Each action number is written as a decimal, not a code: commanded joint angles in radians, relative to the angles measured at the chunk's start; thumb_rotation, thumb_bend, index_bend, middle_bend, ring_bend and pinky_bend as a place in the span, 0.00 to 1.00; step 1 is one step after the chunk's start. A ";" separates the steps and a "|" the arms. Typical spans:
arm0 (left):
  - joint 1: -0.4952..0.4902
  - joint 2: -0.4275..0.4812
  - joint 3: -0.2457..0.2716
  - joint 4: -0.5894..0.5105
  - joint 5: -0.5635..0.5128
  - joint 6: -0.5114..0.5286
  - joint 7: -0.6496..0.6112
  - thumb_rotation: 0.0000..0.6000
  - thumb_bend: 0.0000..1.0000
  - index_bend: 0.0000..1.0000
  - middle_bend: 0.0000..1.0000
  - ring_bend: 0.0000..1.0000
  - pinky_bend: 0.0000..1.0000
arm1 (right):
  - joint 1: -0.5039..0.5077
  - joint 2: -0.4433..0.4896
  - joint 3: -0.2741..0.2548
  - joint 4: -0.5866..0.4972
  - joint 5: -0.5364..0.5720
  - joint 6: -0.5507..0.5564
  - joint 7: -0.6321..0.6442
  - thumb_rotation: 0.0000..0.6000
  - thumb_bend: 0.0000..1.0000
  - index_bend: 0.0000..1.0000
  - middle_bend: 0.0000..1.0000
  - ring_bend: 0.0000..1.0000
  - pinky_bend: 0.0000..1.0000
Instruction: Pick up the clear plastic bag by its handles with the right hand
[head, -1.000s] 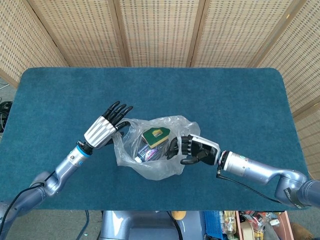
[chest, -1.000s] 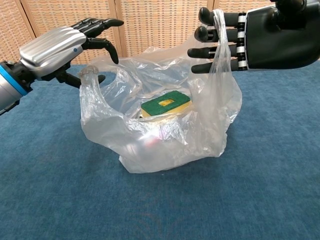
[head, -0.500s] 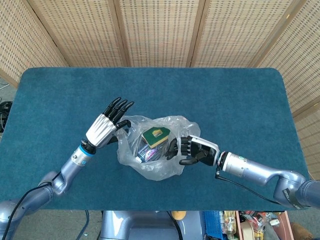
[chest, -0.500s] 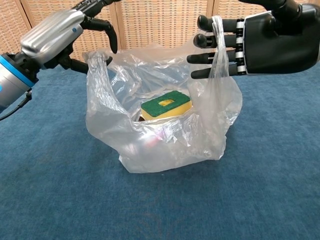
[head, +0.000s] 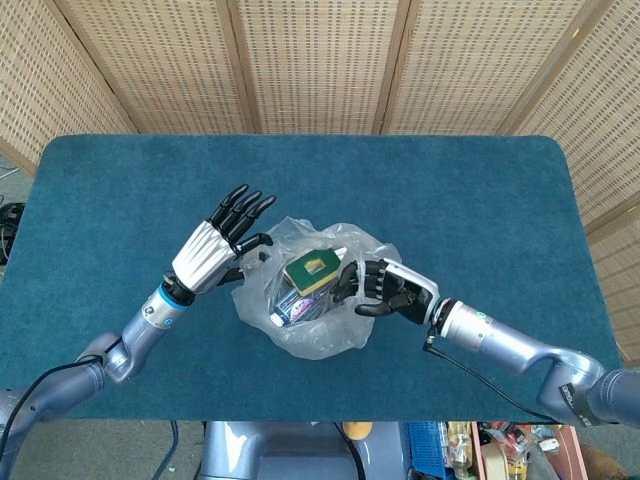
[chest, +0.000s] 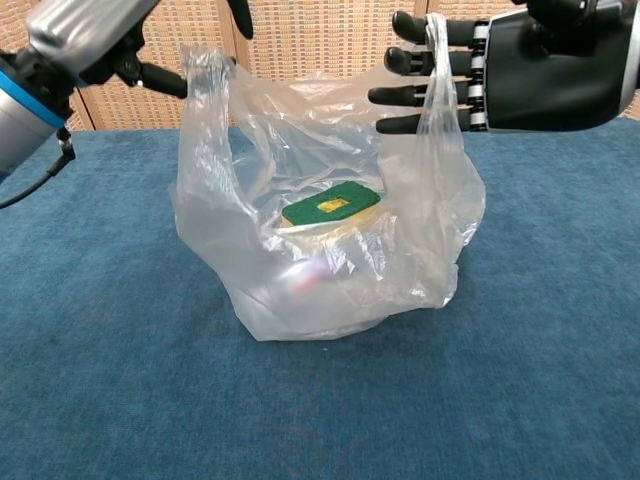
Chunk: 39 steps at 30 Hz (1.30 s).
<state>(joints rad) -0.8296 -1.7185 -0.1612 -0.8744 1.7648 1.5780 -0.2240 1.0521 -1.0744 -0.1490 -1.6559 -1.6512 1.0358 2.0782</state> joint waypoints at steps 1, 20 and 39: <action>-0.027 0.066 -0.028 -0.118 -0.006 -0.017 0.065 1.00 0.41 0.44 0.00 0.00 0.00 | -0.007 0.009 0.041 -0.069 0.065 -0.047 -0.085 1.00 0.03 0.44 0.49 0.24 0.20; -0.064 0.167 -0.051 -0.329 -0.020 -0.101 0.222 1.00 0.41 0.44 0.00 0.00 0.00 | -0.037 -0.048 0.183 -0.144 0.247 -0.193 -0.293 1.00 0.04 0.34 0.35 0.11 0.10; -0.096 0.132 -0.070 -0.328 -0.051 -0.140 0.242 1.00 0.41 0.44 0.00 0.00 0.00 | -0.078 -0.119 0.321 -0.151 0.283 -0.277 -0.307 1.00 0.06 0.31 0.31 0.07 0.07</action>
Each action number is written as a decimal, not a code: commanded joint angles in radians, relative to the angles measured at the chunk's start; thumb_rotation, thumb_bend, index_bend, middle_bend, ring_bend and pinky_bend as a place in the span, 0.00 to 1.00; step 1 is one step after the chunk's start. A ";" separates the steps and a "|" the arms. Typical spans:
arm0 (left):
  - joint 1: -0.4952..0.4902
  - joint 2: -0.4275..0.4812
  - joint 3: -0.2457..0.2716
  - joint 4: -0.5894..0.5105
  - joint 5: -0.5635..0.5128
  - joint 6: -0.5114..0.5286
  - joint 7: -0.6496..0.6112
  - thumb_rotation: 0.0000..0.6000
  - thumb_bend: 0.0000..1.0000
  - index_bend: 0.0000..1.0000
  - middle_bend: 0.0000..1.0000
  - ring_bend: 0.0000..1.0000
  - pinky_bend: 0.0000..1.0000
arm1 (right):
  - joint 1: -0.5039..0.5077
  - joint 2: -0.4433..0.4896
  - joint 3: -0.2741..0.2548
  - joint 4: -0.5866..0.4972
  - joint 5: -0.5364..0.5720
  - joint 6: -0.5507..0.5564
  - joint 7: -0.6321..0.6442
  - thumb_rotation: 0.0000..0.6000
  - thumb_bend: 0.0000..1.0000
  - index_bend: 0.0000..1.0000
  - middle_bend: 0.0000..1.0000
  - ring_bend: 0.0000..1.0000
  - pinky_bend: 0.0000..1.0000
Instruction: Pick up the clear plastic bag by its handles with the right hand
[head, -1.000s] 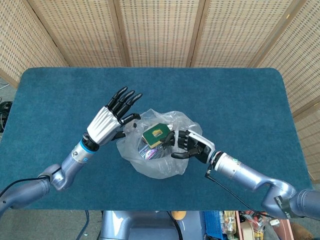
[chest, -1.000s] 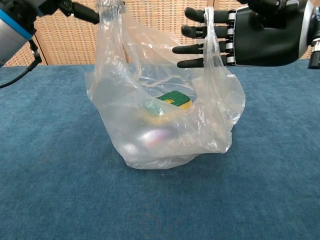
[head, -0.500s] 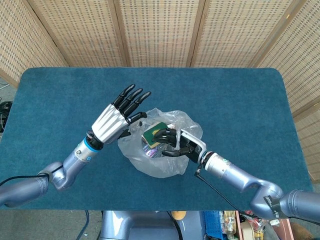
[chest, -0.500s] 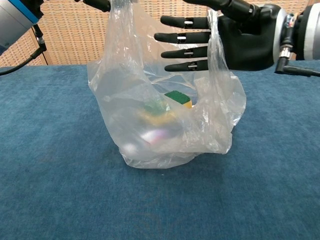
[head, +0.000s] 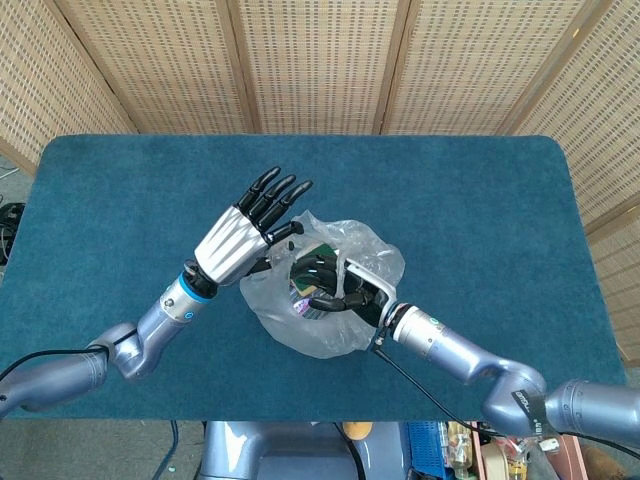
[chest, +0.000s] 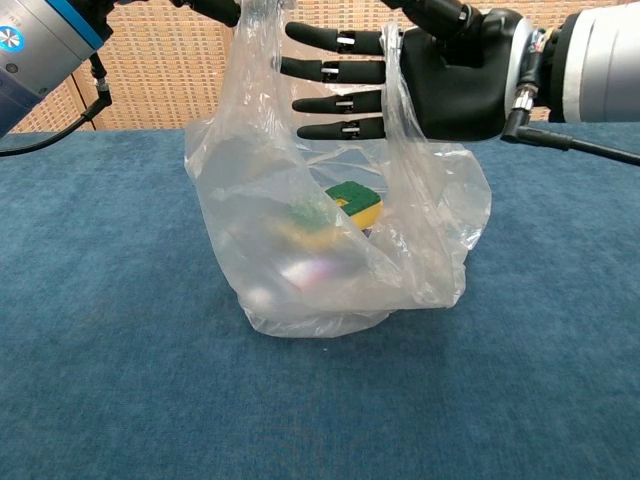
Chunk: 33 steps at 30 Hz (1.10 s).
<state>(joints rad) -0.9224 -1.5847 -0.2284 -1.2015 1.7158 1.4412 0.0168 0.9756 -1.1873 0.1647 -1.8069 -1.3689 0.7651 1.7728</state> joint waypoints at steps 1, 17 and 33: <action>-0.005 -0.003 -0.004 -0.002 -0.004 -0.005 0.002 1.00 0.41 0.44 0.00 0.00 0.00 | -0.002 -0.010 0.012 0.000 0.002 -0.008 -0.002 1.00 0.06 0.31 0.31 0.07 0.07; -0.012 -0.026 -0.007 0.002 -0.027 -0.017 -0.003 1.00 0.41 0.44 0.00 0.00 0.00 | -0.032 -0.077 0.077 0.015 0.056 -0.054 -0.072 1.00 0.07 0.28 0.29 0.05 0.03; -0.018 -0.032 -0.009 0.003 -0.040 -0.027 0.003 1.00 0.42 0.44 0.00 0.00 0.00 | -0.063 -0.108 0.154 0.010 0.093 -0.108 -0.113 1.00 0.07 0.24 0.25 0.00 0.00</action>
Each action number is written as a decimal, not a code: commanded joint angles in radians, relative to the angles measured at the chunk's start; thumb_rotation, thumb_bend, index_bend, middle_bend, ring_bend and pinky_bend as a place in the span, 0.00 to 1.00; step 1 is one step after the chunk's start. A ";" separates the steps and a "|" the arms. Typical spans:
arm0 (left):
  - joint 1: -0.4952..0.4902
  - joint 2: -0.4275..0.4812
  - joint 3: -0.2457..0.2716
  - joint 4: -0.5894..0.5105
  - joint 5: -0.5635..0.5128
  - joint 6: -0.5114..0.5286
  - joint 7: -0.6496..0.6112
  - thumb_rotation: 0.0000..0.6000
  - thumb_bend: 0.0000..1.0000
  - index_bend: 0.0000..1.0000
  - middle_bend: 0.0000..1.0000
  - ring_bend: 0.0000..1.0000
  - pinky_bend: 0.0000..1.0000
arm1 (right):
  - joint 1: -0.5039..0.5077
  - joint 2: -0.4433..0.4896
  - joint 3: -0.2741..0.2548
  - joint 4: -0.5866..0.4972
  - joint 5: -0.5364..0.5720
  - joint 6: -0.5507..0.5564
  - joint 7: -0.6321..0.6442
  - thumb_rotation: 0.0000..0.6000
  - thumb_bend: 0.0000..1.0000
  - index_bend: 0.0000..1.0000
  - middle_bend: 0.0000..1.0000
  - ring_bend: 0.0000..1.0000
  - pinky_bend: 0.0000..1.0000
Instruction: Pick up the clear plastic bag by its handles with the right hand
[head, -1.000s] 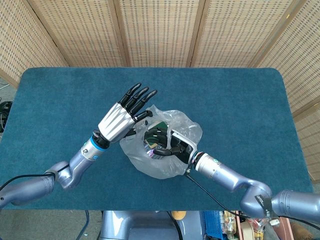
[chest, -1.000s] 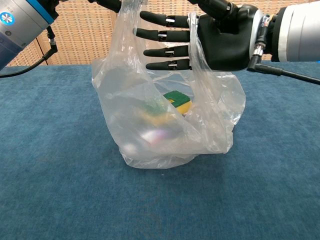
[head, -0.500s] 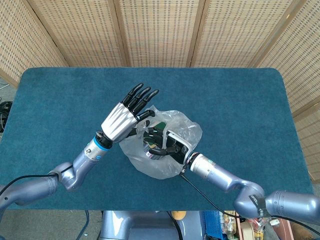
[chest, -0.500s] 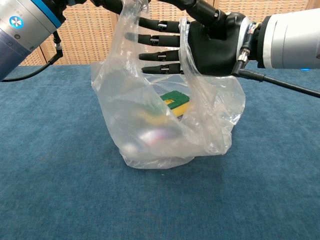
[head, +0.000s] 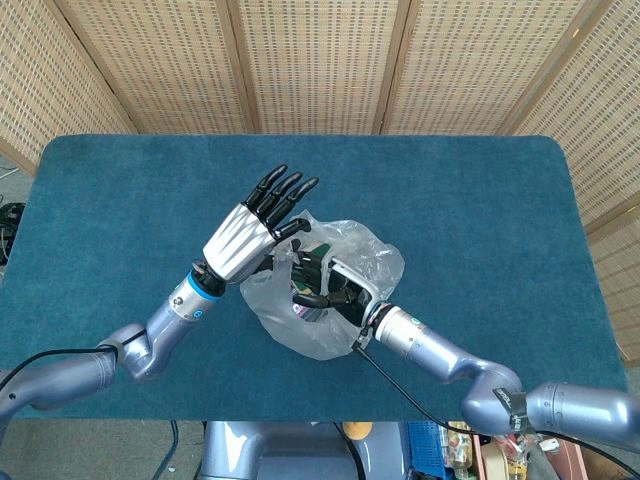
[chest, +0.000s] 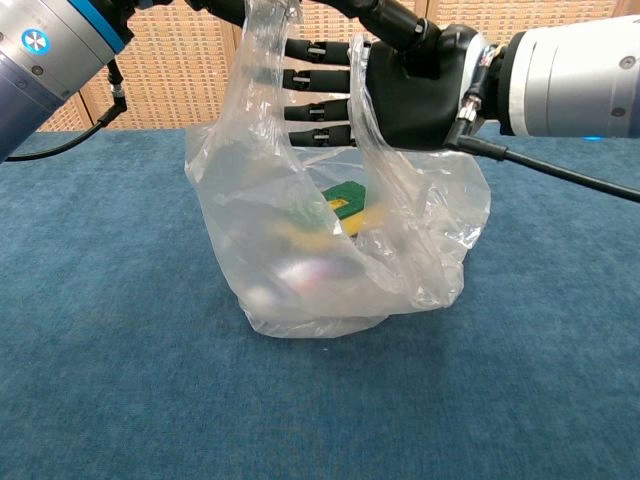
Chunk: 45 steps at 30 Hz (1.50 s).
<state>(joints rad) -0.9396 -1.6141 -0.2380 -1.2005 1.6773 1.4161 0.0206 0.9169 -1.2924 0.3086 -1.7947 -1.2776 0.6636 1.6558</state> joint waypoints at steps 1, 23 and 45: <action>-0.001 -0.005 0.001 0.004 -0.004 -0.004 -0.002 1.00 0.42 0.43 0.00 0.00 0.00 | -0.006 -0.004 0.014 -0.002 0.003 -0.009 0.006 1.00 0.07 0.24 0.25 0.00 0.00; -0.014 -0.028 -0.009 0.032 -0.026 -0.017 -0.009 1.00 0.41 0.43 0.00 0.00 0.00 | -0.021 -0.022 0.071 -0.001 -0.013 -0.107 -0.003 1.00 0.07 0.24 0.25 0.03 0.00; -0.027 -0.052 -0.019 0.057 -0.065 -0.051 -0.019 1.00 0.41 0.41 0.00 0.00 0.00 | -0.043 -0.017 0.116 -0.009 -0.045 -0.153 0.024 1.00 0.09 0.25 0.31 0.10 0.03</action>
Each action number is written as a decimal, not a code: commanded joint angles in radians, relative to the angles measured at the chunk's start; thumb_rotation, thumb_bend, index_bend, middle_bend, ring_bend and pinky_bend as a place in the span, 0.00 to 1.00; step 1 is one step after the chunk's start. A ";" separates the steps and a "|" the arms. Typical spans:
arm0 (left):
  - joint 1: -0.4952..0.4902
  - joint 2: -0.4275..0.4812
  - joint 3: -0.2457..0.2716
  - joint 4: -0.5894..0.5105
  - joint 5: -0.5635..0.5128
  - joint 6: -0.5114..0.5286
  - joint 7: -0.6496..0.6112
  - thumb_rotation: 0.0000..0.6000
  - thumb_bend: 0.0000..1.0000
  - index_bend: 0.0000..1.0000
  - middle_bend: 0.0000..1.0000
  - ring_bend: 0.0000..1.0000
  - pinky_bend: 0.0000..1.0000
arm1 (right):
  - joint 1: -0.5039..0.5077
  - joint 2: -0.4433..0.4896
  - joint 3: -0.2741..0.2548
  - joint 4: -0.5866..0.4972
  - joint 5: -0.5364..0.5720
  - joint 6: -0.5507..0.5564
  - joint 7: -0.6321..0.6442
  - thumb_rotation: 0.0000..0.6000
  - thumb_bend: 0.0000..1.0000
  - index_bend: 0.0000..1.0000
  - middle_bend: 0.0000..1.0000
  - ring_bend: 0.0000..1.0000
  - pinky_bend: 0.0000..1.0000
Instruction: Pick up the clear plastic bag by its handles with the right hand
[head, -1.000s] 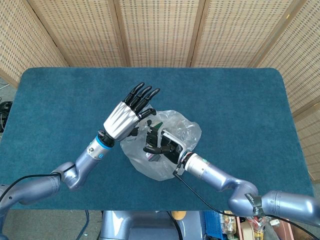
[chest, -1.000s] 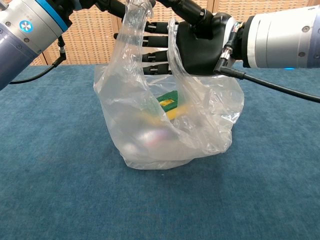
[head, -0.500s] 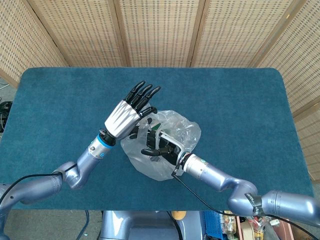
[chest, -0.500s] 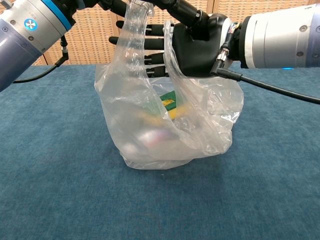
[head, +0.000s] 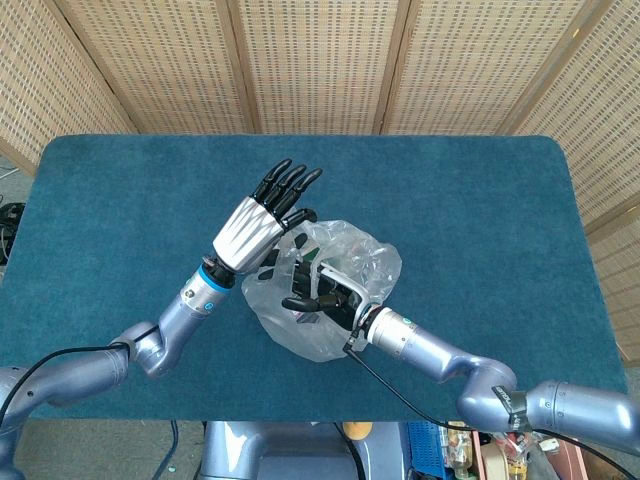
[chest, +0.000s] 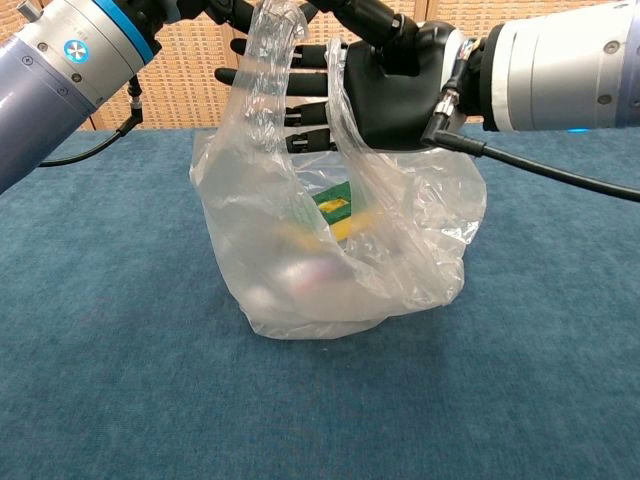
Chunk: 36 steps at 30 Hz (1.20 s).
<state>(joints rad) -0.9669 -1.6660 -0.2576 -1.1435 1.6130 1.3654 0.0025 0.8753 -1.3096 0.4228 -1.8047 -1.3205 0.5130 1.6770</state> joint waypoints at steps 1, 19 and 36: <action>0.001 0.001 0.000 0.000 -0.002 0.000 0.000 1.00 0.41 0.41 0.00 0.00 0.00 | -0.002 0.000 0.002 0.001 -0.004 -0.006 0.004 1.00 0.09 0.26 0.32 0.11 0.04; 0.015 0.020 0.007 -0.009 -0.016 -0.004 -0.015 1.00 0.41 0.00 0.00 0.00 0.00 | -0.029 0.016 0.003 0.003 -0.046 -0.019 0.046 1.00 0.15 0.30 0.40 0.21 0.10; 0.046 0.157 0.052 -0.076 0.018 -0.025 -0.085 0.99 0.15 0.00 0.00 0.00 0.00 | -0.060 0.053 -0.015 -0.003 -0.096 0.009 0.110 1.00 0.16 0.30 0.40 0.21 0.10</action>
<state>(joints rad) -0.9229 -1.5117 -0.2070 -1.2187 1.6294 1.3391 -0.0809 0.8157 -1.2581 0.4097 -1.8072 -1.4140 0.5206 1.7852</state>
